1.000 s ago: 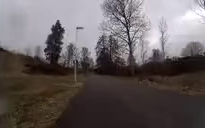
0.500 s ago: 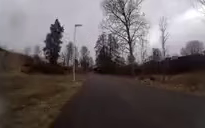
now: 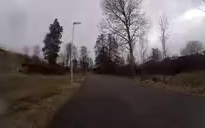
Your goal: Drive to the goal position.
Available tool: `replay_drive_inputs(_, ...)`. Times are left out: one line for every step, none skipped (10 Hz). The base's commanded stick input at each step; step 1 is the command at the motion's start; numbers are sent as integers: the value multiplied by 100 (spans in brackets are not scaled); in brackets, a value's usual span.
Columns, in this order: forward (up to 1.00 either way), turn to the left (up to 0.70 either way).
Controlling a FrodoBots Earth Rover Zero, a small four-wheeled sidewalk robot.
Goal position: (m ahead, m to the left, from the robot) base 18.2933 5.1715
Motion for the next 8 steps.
replay_drive_inputs(70, 0)
replay_drive_inputs(70, 0)
replay_drive_inputs(70, 3)
replay_drive_inputs(70, 32)
replay_drive_inputs(70, 16)
replay_drive_inputs(70, 4)
replay_drive_inputs(70, 0)
replay_drive_inputs(70, 0)
